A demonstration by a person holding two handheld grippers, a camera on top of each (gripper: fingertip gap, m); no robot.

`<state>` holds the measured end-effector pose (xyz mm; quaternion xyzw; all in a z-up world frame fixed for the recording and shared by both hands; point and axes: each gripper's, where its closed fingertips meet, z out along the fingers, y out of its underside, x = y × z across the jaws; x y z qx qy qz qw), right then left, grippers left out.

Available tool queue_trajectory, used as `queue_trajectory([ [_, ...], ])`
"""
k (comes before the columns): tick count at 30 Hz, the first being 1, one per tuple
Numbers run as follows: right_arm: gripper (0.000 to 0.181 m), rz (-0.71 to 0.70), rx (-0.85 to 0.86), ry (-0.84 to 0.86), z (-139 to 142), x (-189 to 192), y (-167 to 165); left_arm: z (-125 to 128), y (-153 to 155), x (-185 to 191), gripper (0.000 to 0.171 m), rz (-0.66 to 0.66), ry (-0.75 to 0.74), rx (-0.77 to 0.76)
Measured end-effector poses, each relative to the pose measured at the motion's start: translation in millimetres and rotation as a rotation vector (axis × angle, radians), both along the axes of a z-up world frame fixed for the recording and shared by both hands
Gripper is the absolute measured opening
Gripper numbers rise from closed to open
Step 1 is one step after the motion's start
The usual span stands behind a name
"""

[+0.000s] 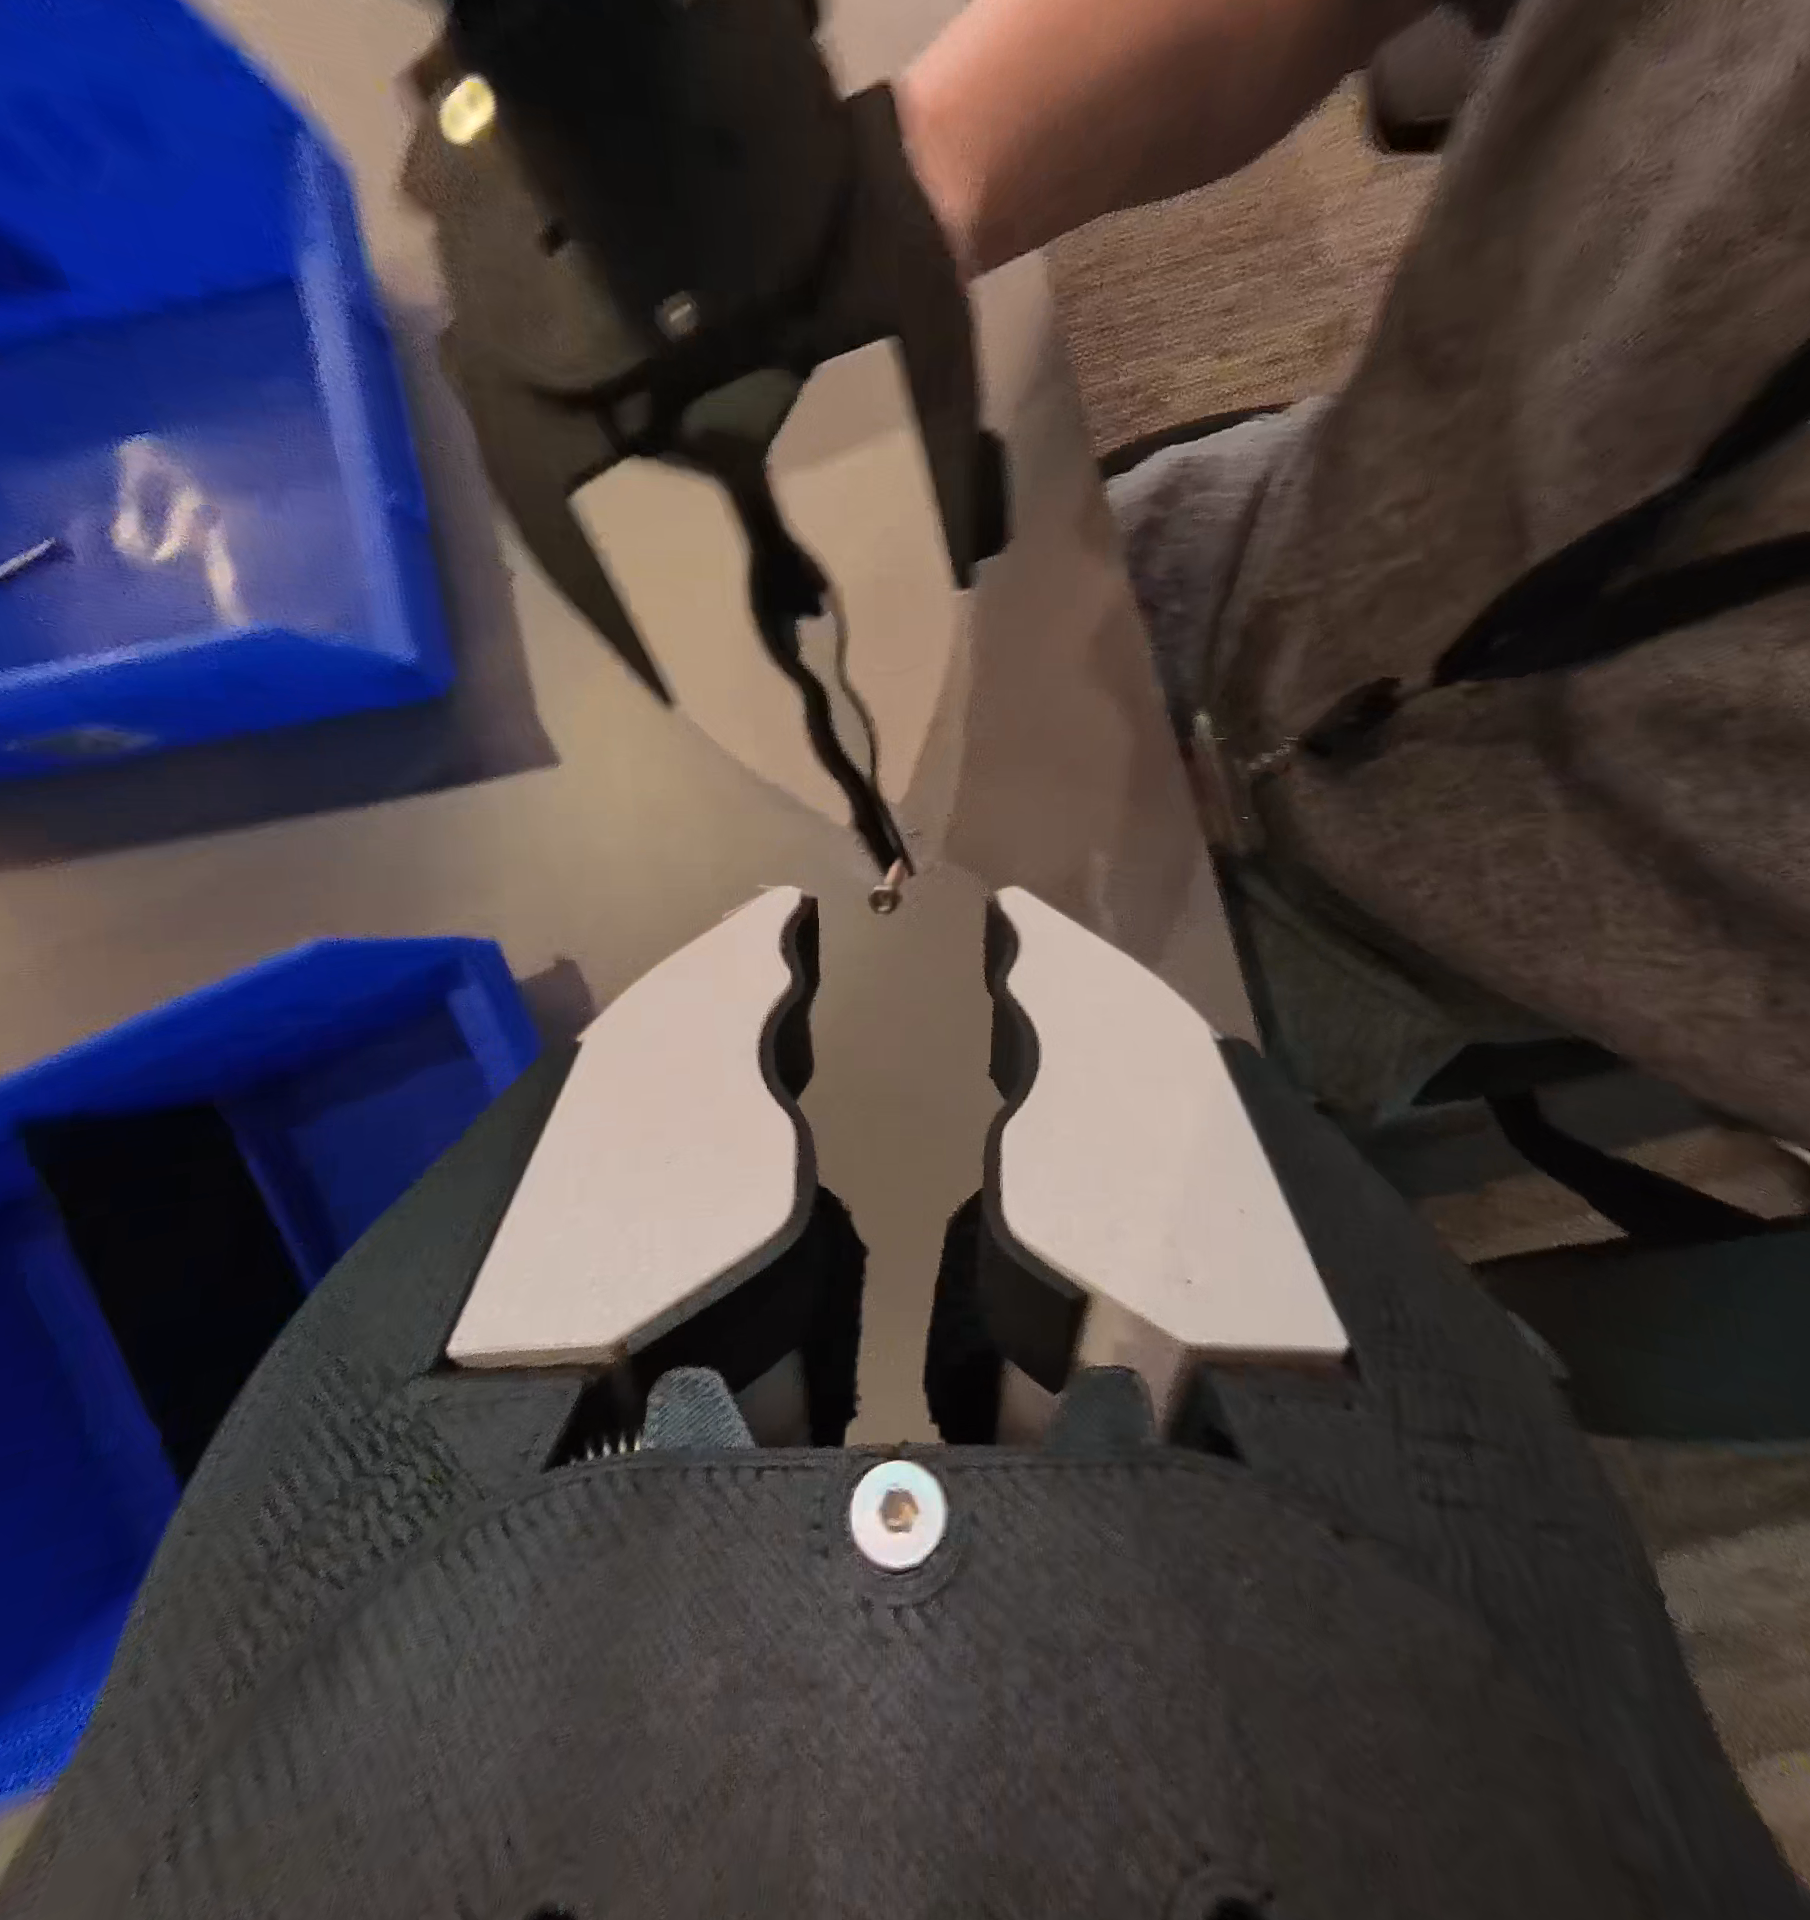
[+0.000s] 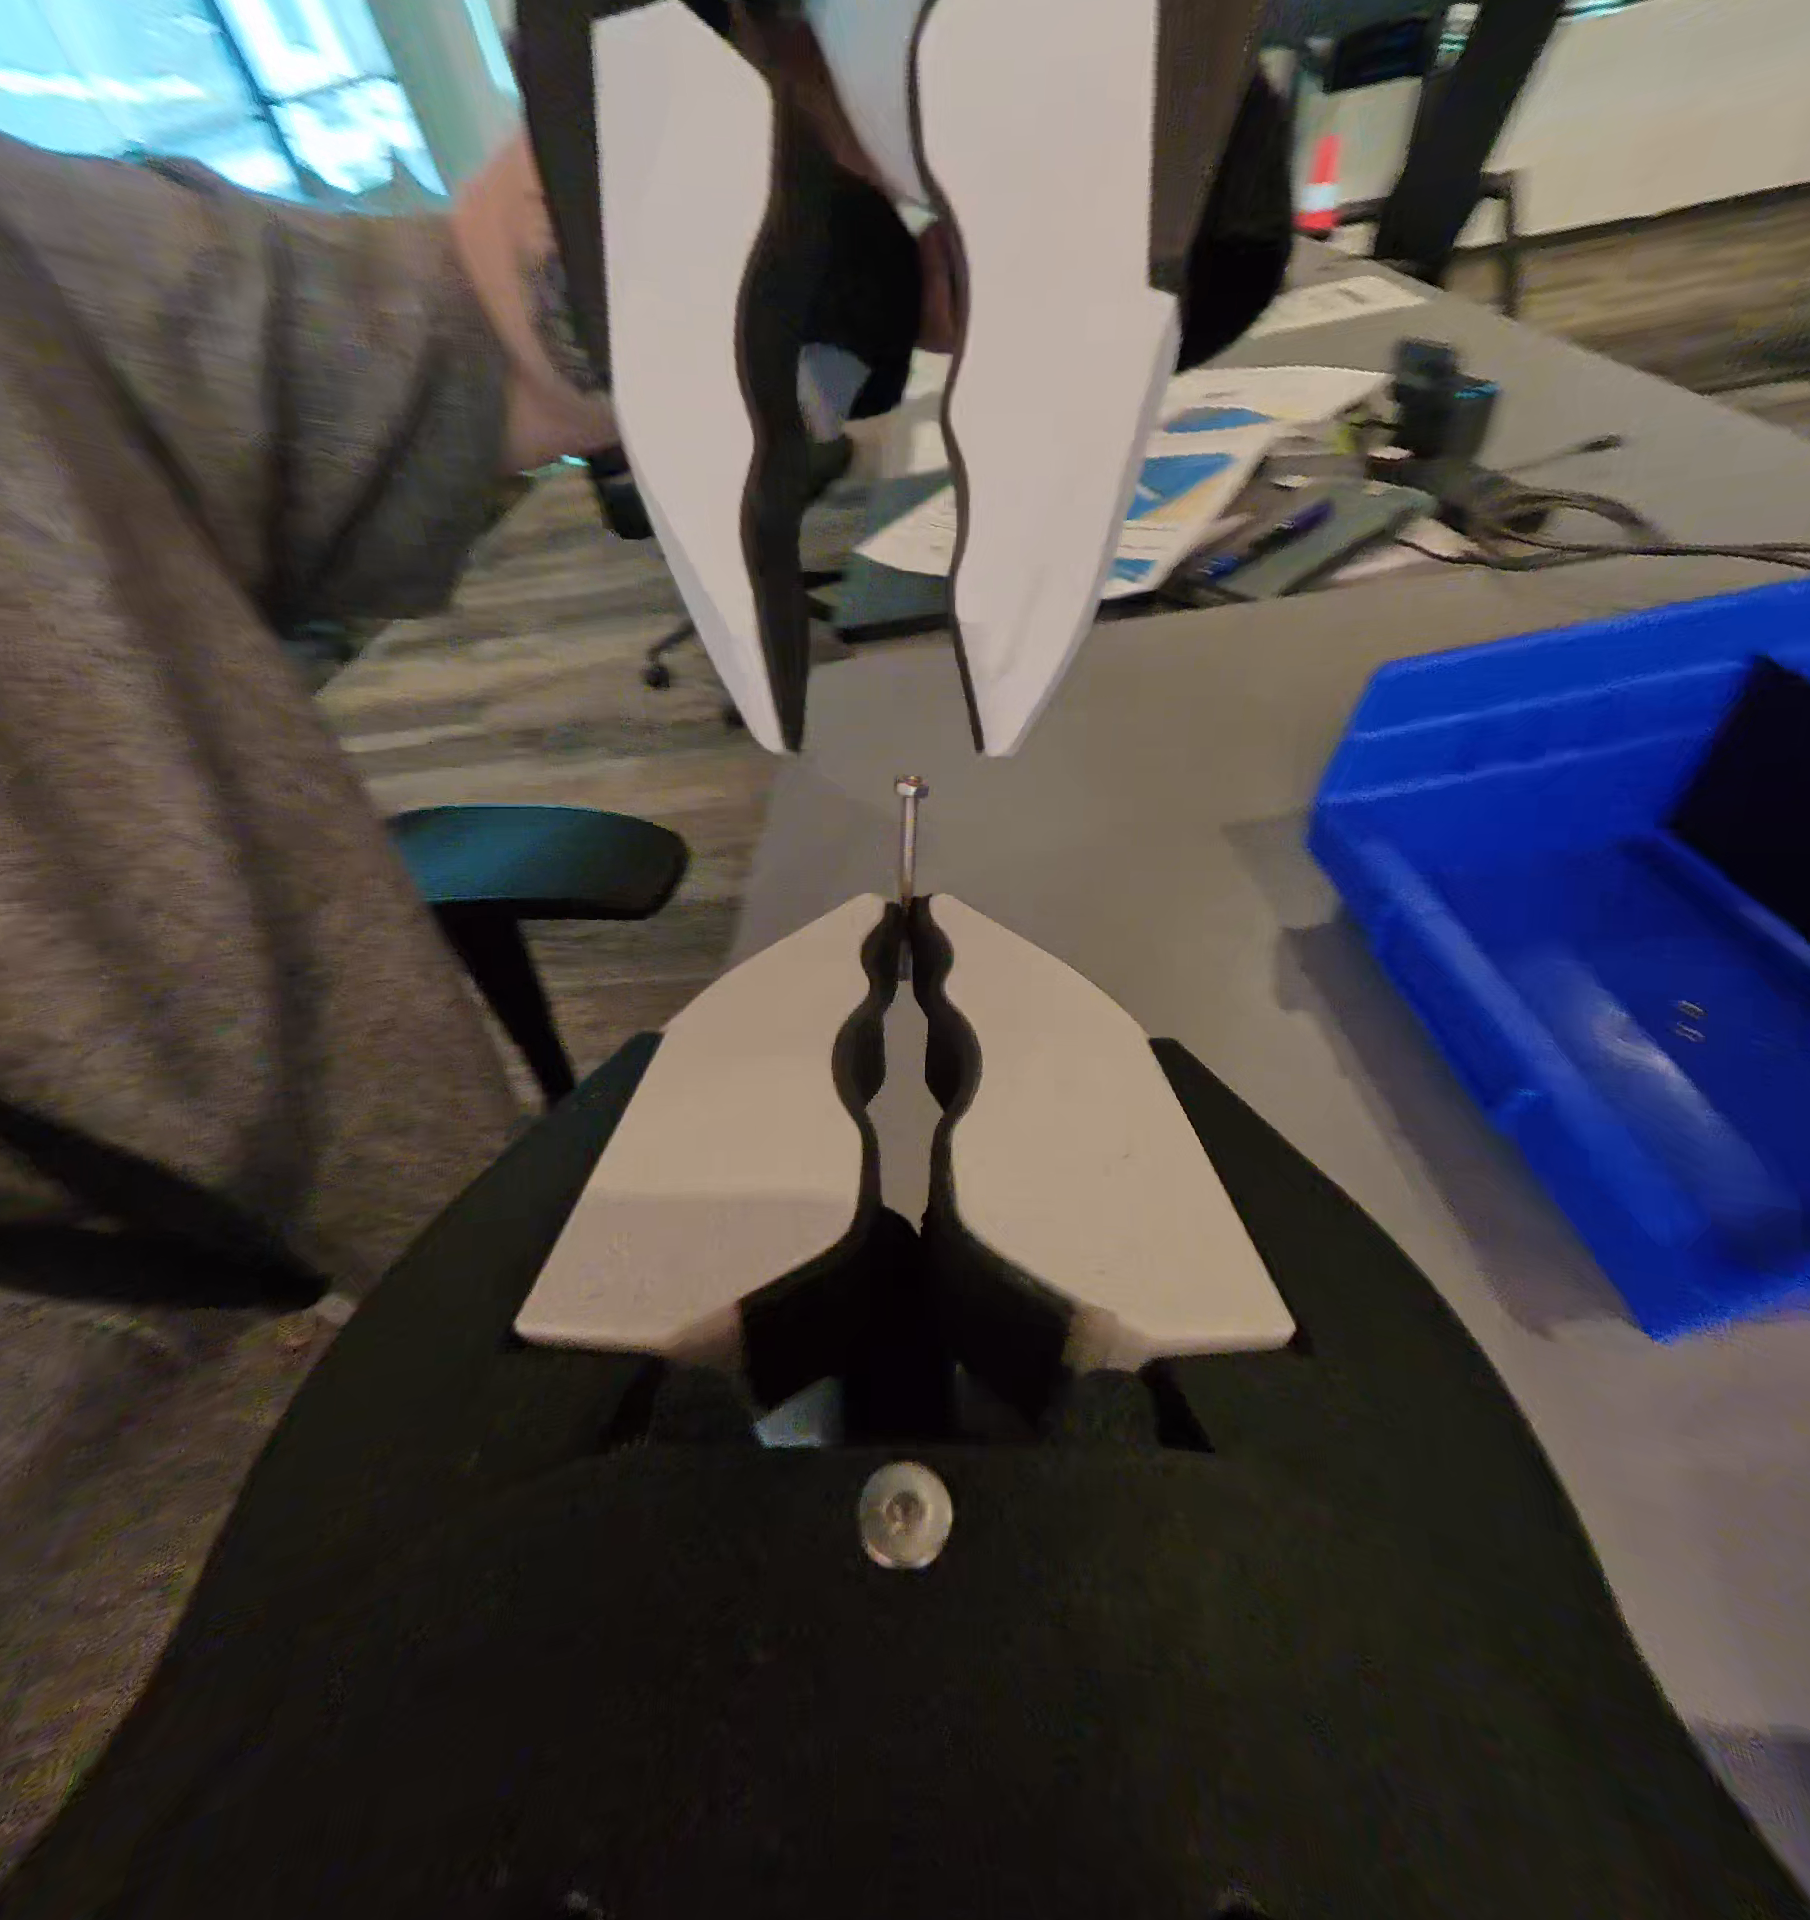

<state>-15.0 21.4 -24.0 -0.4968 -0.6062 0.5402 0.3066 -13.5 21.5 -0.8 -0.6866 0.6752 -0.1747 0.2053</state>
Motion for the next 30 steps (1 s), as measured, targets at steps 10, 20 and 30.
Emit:
queue_trajectory([
  [10, 0.002, -0.111, 0.090, -0.066, -2, -6, 4, -9, 6, -2, 0.022, 0.103, 0.043, -0.024],
  [20, 0.002, -0.116, 0.119, -0.087, -3, -3, 5, -10, 7, -2, 0.015, 0.104, 0.013, -0.080],
  [30, 0.002, -0.123, 0.162, -0.094, -2, -3, 4, -14, 3, 0, 0.006, 0.079, 0.007, -0.131],
])
